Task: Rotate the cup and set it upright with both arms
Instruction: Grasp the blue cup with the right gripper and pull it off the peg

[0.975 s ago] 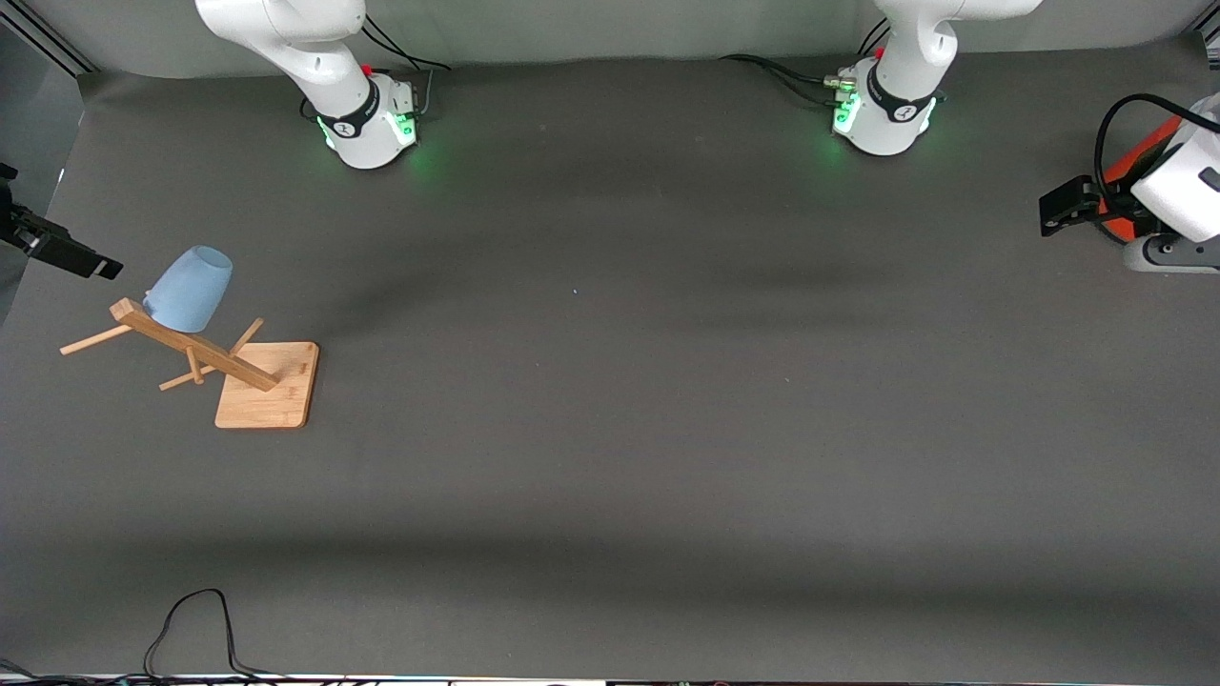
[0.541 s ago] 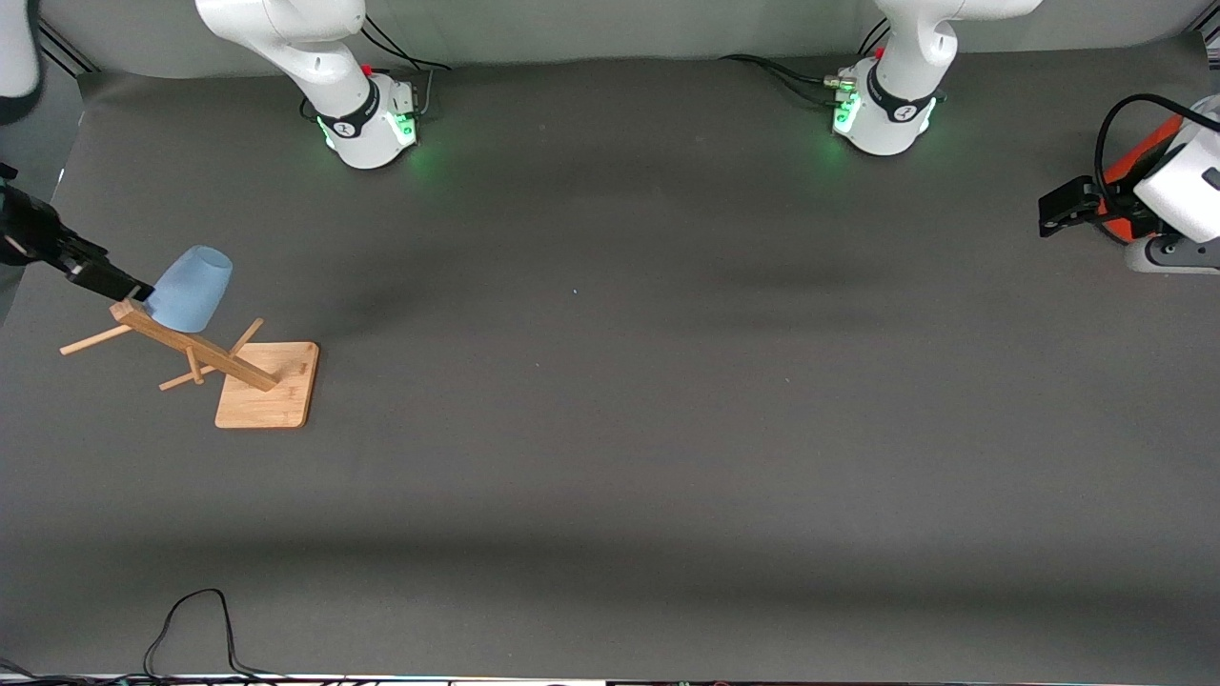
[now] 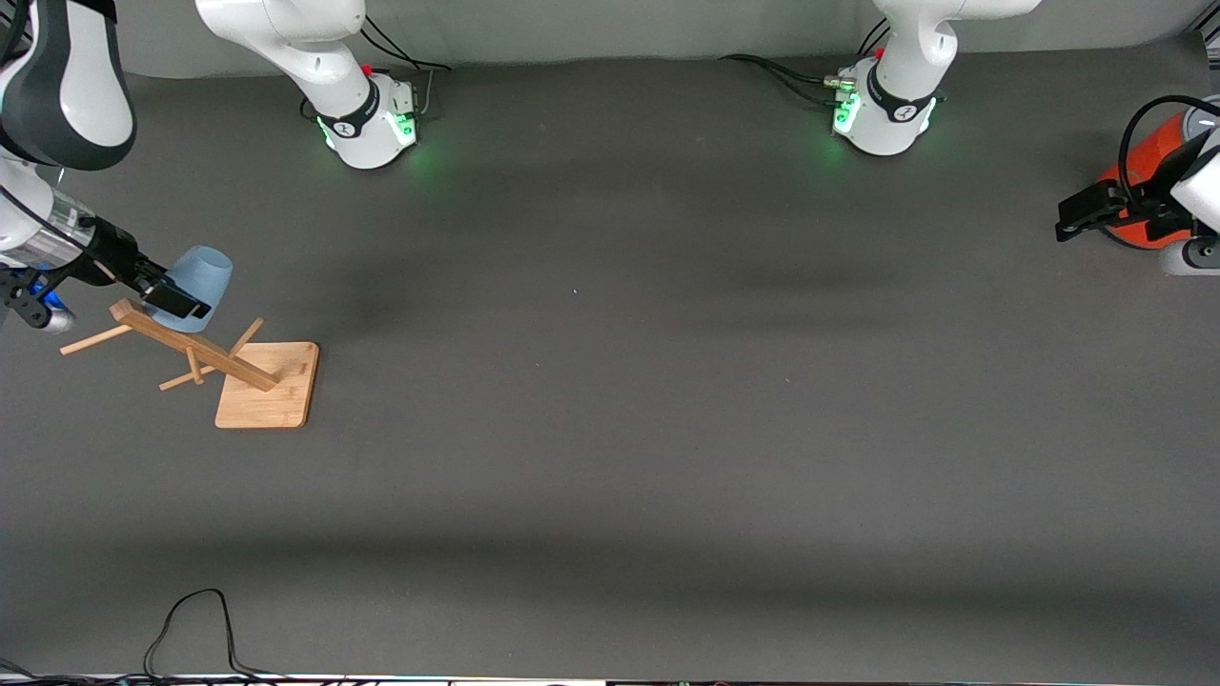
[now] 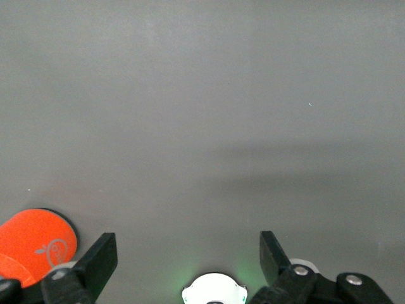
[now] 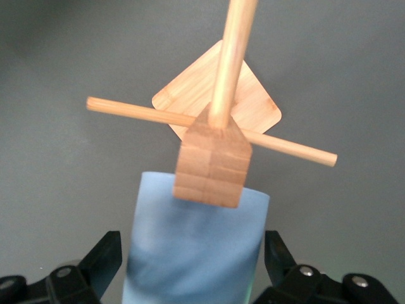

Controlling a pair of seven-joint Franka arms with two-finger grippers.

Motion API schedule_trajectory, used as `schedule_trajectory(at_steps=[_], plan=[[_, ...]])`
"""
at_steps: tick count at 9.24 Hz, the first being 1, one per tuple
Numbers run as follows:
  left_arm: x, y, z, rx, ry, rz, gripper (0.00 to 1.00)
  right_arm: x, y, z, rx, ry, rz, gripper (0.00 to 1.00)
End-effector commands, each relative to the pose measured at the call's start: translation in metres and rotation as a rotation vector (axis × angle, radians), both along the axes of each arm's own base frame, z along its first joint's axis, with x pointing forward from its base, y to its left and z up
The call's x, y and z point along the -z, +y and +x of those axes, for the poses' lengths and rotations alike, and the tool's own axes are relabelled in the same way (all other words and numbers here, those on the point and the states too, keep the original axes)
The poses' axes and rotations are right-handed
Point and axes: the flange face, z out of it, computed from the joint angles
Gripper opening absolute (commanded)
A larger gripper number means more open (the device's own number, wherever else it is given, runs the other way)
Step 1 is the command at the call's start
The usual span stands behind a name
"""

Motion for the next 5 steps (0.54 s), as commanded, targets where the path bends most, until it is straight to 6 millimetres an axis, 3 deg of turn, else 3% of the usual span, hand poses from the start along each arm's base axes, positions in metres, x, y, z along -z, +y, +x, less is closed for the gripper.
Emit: schedule_trajectory(at_steps=[1, 2, 3, 5], plan=[[-0.0038, -0.0017, -0.0016, 0.01, -0.004, -0.019, 1.0, -0.0037, 0.0019, -0.0066, 0.03, -0.023, 0.019, 1.0], [-0.0038, -0.003, -0.0016, 0.011, -0.004, -0.024, 1.0, -0.0029, 0.0019, -0.0059, 0.031, -0.022, 0.018, 0.94], [-0.0037, -0.0055, -0.0018, 0.014, -0.002, -0.031, 1.0, -0.0036, 0.0019, -0.0061, 0.031, -0.023, 0.018, 0.65], [-0.0037, -0.0073, -0.002, 0.012, -0.001, -0.053, 1.0, -0.0048, 0.002, -0.0068, 0.031, -0.023, 0.019, 0.61]])
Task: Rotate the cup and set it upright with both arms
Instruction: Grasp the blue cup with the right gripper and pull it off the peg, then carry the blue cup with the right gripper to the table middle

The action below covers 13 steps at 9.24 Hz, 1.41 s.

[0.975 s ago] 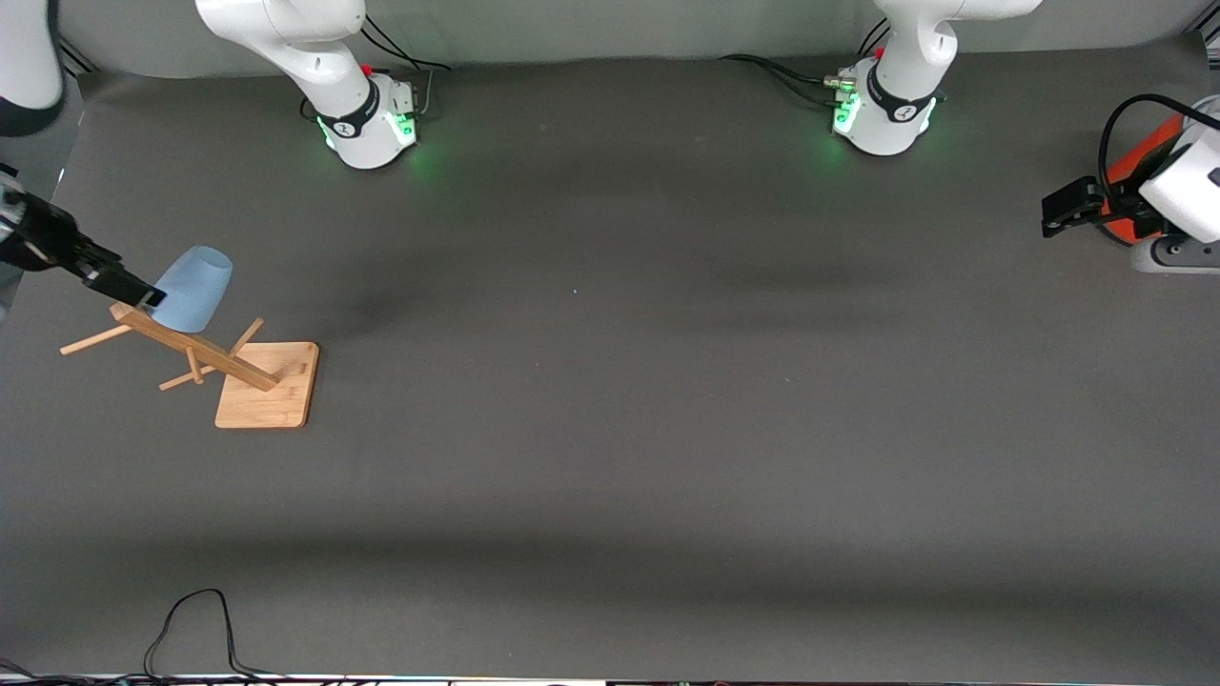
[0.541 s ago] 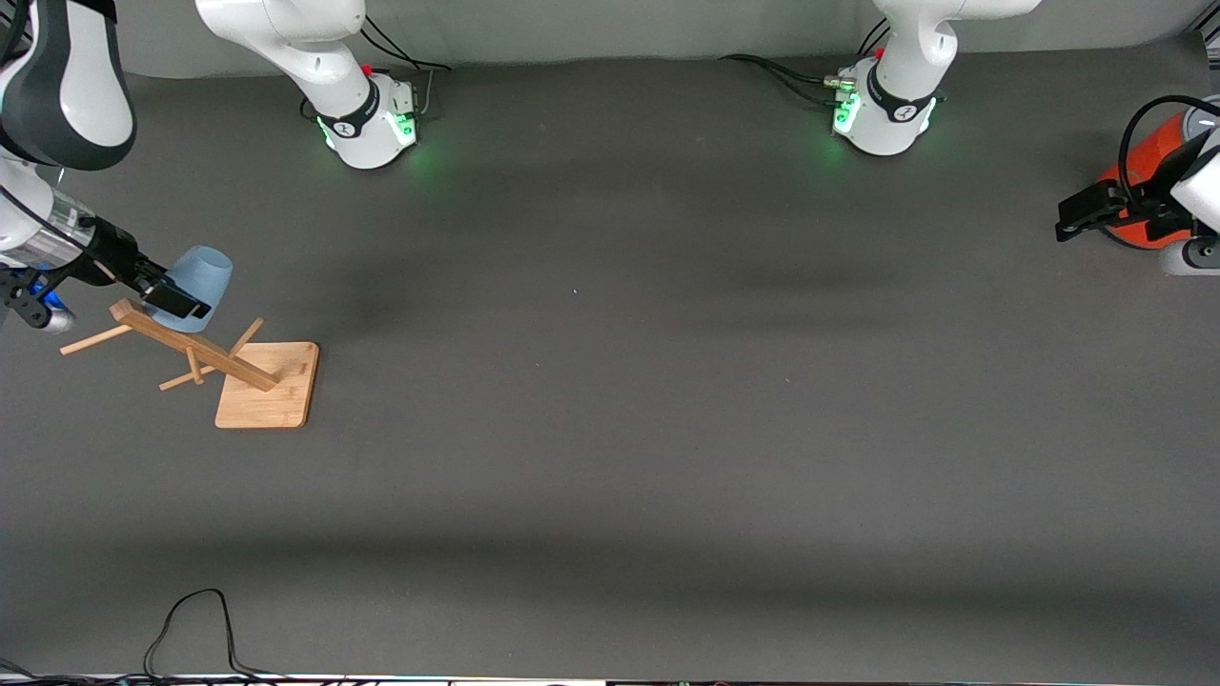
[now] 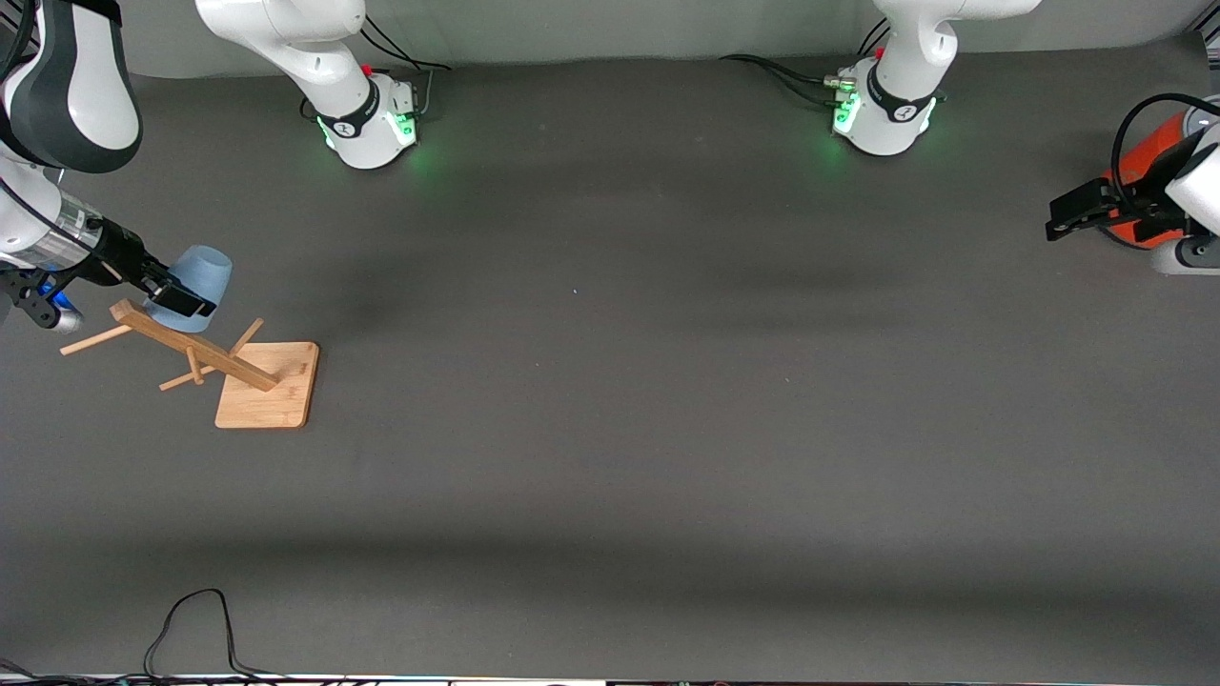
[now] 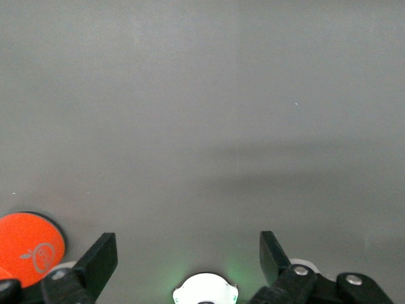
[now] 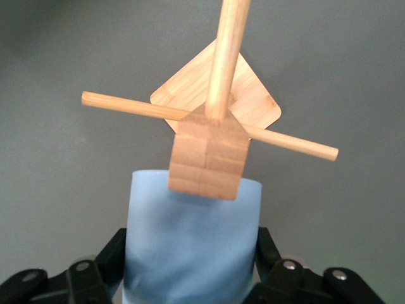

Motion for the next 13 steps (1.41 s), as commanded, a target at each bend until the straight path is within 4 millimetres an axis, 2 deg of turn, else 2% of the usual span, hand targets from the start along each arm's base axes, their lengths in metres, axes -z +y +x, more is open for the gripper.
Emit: schedule_trajectory(at_steps=[1, 3, 4, 5, 7, 8, 10, 11, 13], plan=[[-0.004, -0.003, -0.002, 0.013, -0.001, -0.018, 1.0, -0.007, 0.001, -0.006, 0.023, -0.024, 0.017, 0.61], [-0.004, -0.007, -0.002, 0.02, 0.0, -0.018, 1.0, -0.02, 0.003, -0.008, 0.02, -0.02, 0.021, 0.61], [-0.004, -0.007, -0.002, 0.019, -0.001, -0.024, 1.0, -0.035, 0.006, -0.012, 0.039, -0.003, 0.026, 0.61], [-0.004, -0.008, -0.002, 0.02, -0.003, -0.024, 1.0, -0.057, 0.019, -0.018, 0.069, 0.008, 0.028, 0.6], [-0.004, -0.009, -0.002, 0.023, -0.004, -0.024, 1.0, -0.093, 0.063, -0.035, 0.123, 0.041, 0.032, 0.6], [-0.004, -0.009, -0.002, 0.022, -0.003, -0.025, 1.0, -0.105, 0.094, -0.041, 0.15, 0.05, 0.029, 0.6], [-0.006, -0.007, -0.003, 0.019, -0.004, -0.025, 1.0, -0.121, 0.175, -0.051, 0.226, 0.065, 0.008, 0.6], [-0.007, -0.004, -0.003, 0.014, -0.008, -0.03, 1.0, -0.123, 0.228, -0.053, 0.282, 0.068, -0.007, 0.6], [-0.008, -0.004, -0.004, 0.01, -0.005, -0.048, 1.0, -0.107, 0.351, -0.041, 0.404, 0.067, -0.057, 0.6]])
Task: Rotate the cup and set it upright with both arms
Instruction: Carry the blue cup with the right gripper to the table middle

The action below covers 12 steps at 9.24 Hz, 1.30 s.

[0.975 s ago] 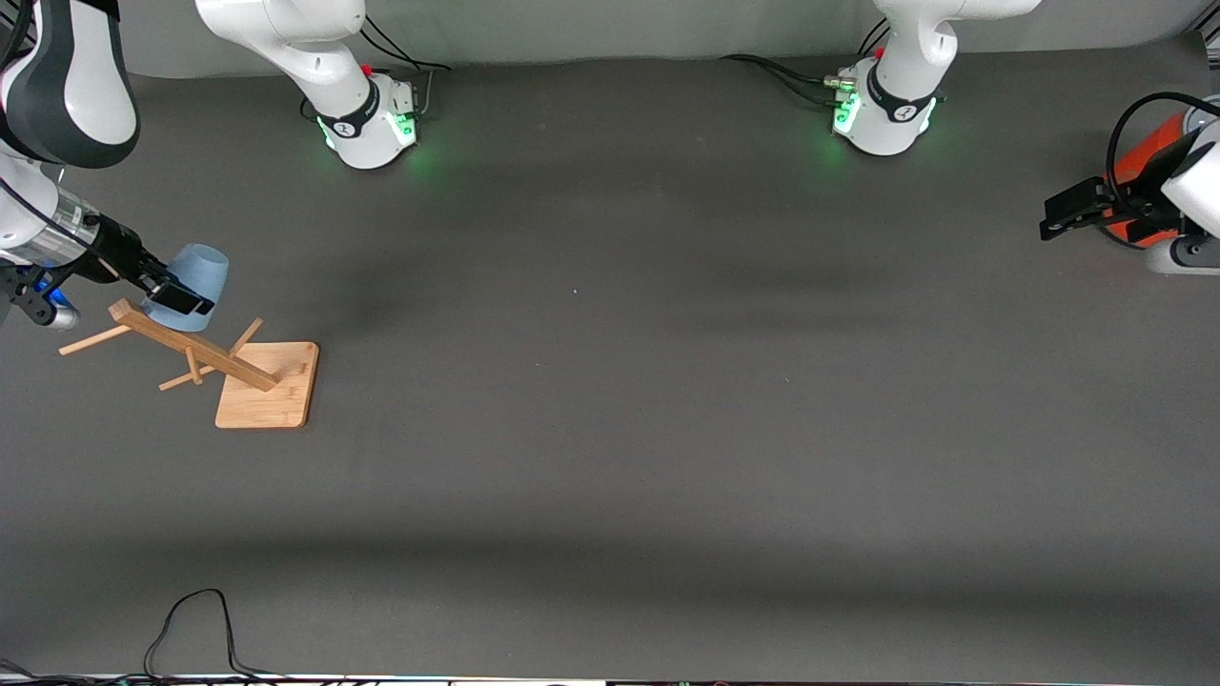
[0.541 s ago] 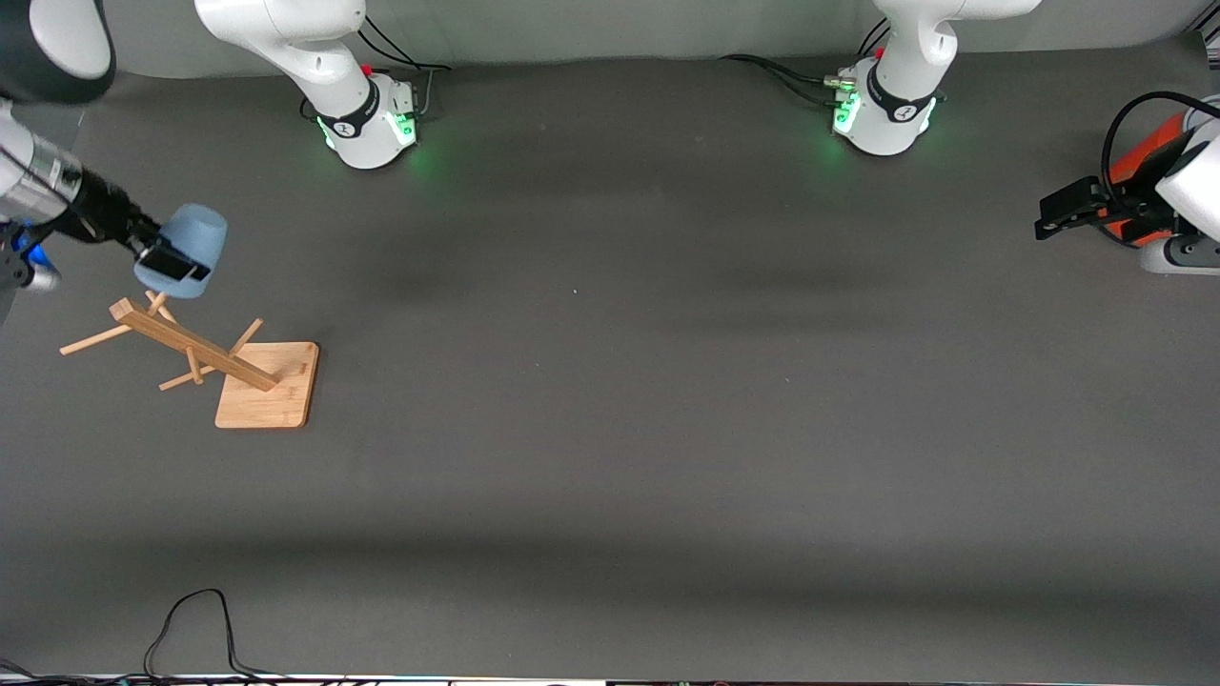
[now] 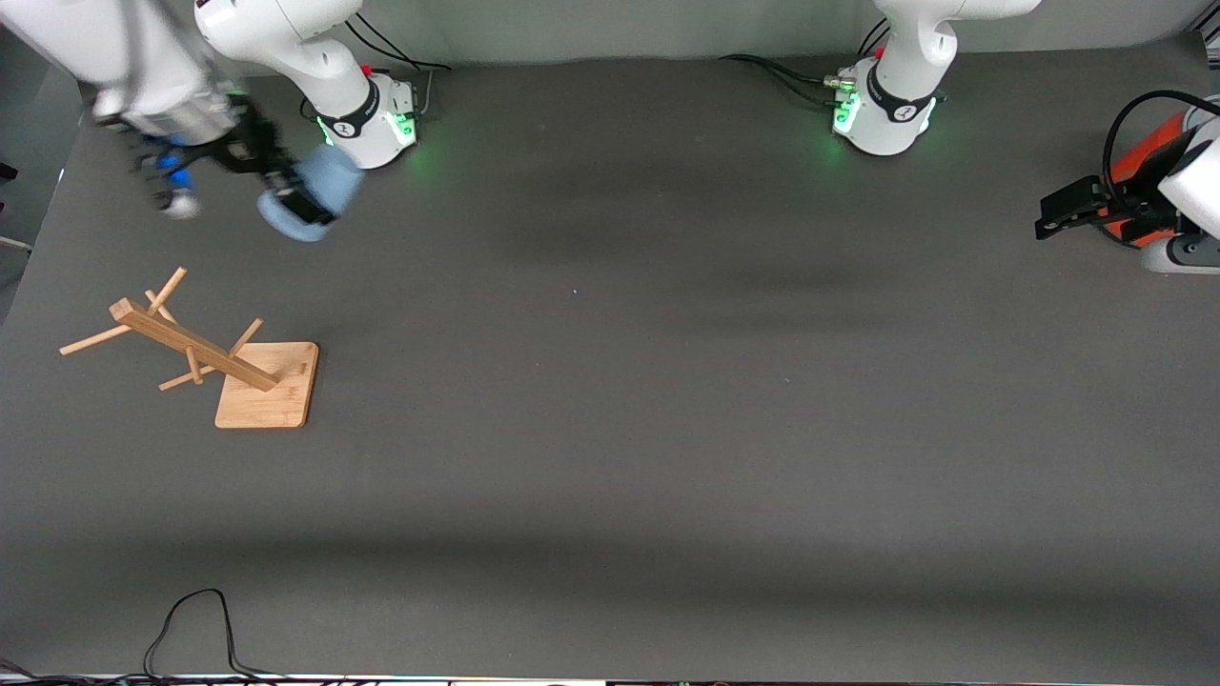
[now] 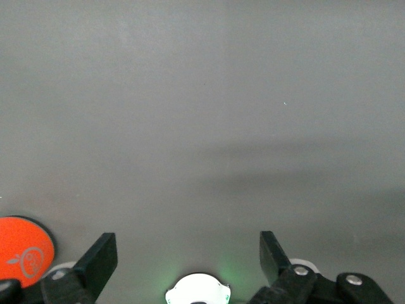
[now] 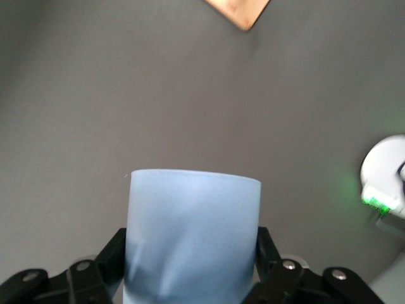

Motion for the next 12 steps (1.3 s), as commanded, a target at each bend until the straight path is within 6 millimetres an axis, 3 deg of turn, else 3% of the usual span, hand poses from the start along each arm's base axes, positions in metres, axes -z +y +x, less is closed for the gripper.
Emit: schedule_trajectory(at_steps=[1, 3, 5, 7, 10, 12], plan=[[-0.008, 0.002, -0.006, 0.004, 0.004, -0.019, 1.0, 0.028, 0.123, 0.029, 0.141, 0.013, -0.063, 0.6], [-0.012, 0.004, -0.012, 0.006, 0.021, -0.022, 1.0, 0.082, 0.244, 0.033, 0.241, -0.017, -0.121, 0.6], [-0.016, 0.005, -0.012, 0.004, 0.005, -0.024, 1.0, 0.154, 0.333, 0.021, 0.324, -0.049, -0.182, 0.6], [-0.016, 0.005, -0.012, 0.006, 0.002, -0.024, 1.0, 0.217, 0.379, 0.016, 0.425, -0.084, -0.213, 0.6], [-0.014, 0.004, -0.011, 0.006, 0.005, -0.024, 1.0, 0.305, 0.413, -0.003, 0.504, -0.156, -0.276, 0.6], [-0.014, 0.003, -0.011, 0.005, 0.004, -0.029, 1.0, 0.346, 0.421, -0.006, 0.559, -0.173, -0.265, 0.6]])
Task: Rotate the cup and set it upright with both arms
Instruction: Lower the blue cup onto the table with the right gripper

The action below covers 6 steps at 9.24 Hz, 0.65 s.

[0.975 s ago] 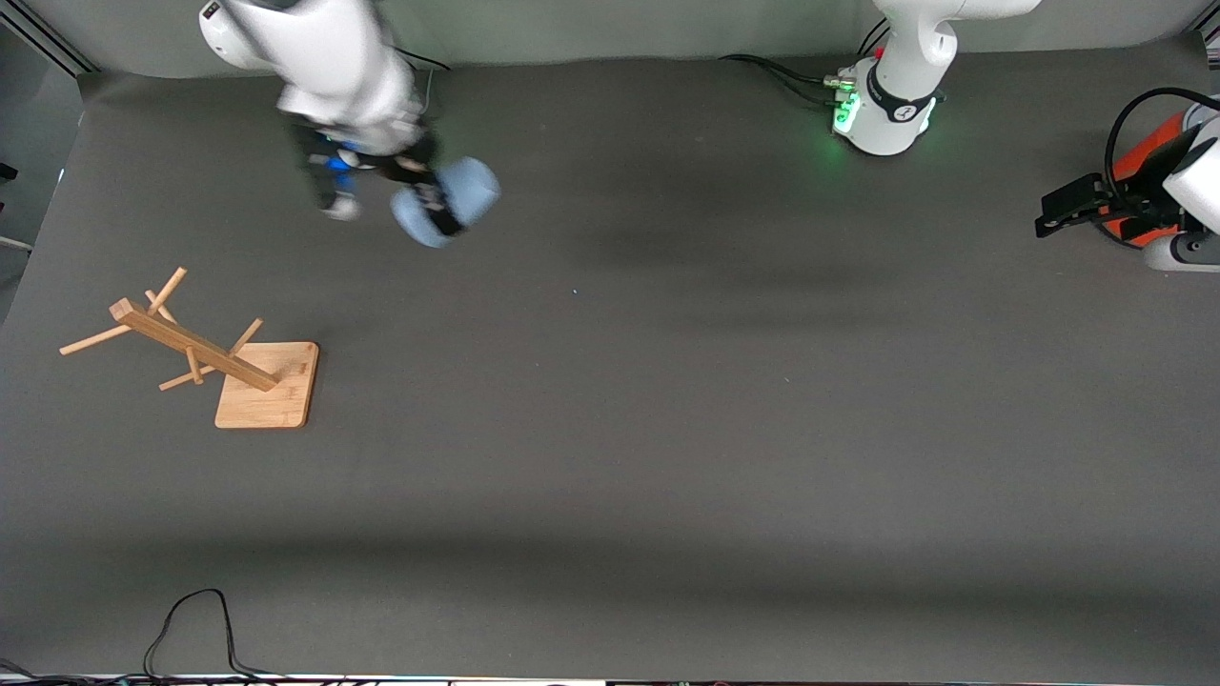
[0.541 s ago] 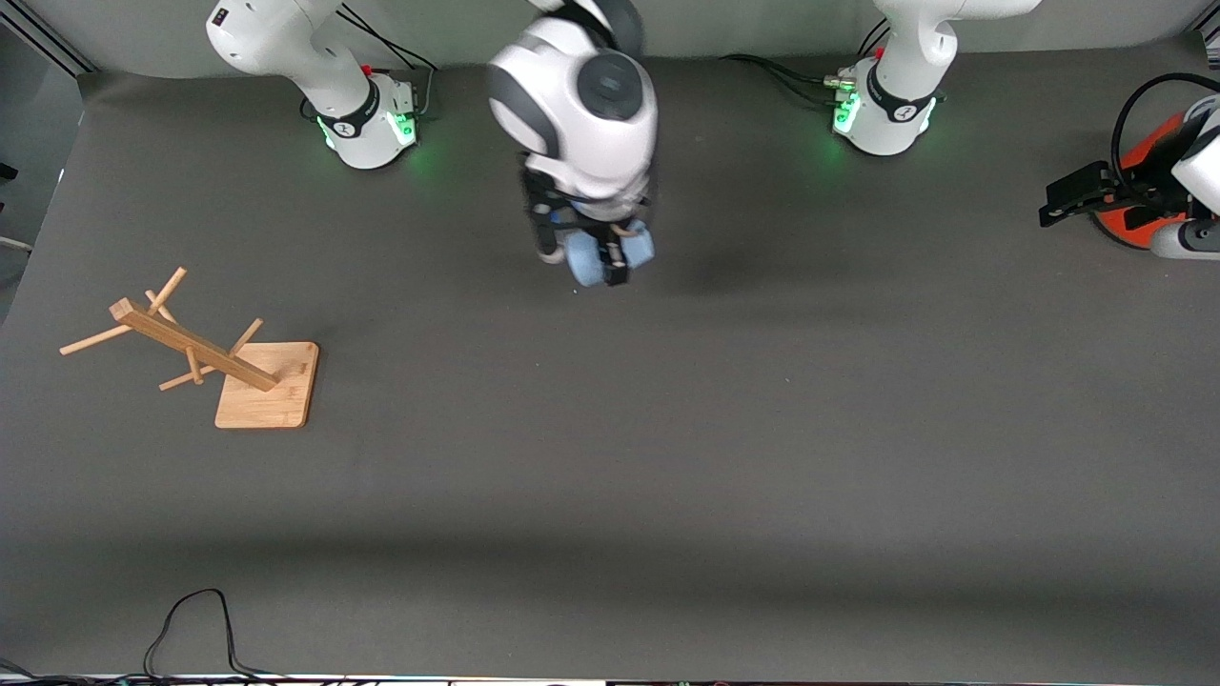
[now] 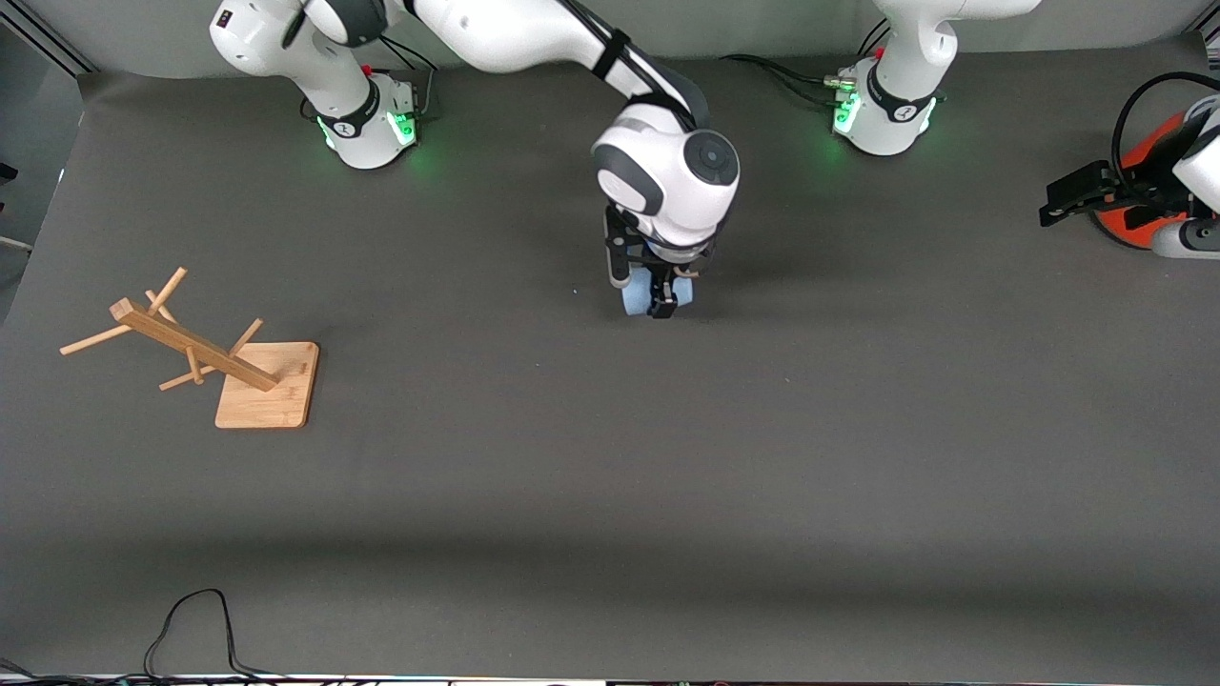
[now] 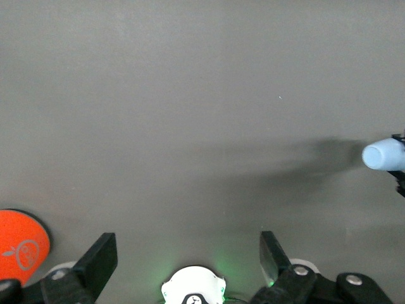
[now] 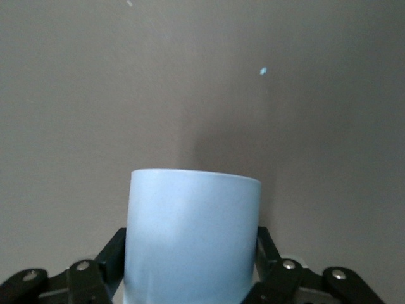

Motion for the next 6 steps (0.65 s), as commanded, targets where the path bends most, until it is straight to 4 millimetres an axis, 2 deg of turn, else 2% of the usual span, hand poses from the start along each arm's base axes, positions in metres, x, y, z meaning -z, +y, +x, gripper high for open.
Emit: schedule_trajectory(at_steps=[1, 3, 4, 5, 6], plan=[[-0.007, 0.0, -0.002, 0.011, -0.012, -0.014, 1.0, 0.021, 0.016, 0.0, 0.046, -0.049, -0.005, 0.6], [0.002, -0.004, 0.005, 0.016, -0.018, -0.013, 1.0, 0.039, 0.017, -0.001, 0.059, -0.046, -0.018, 0.6], [0.006, -0.007, 0.007, 0.022, -0.012, -0.013, 1.0, 0.041, 0.017, -0.001, 0.058, -0.045, -0.02, 0.66], [0.013, -0.009, 0.011, 0.024, 0.002, -0.013, 1.0, 0.042, 0.016, 0.0, 0.061, -0.046, -0.022, 0.77], [0.017, -0.01, 0.013, 0.023, 0.011, -0.026, 1.0, 0.04, 0.016, 0.001, 0.061, -0.047, -0.019, 0.81]])
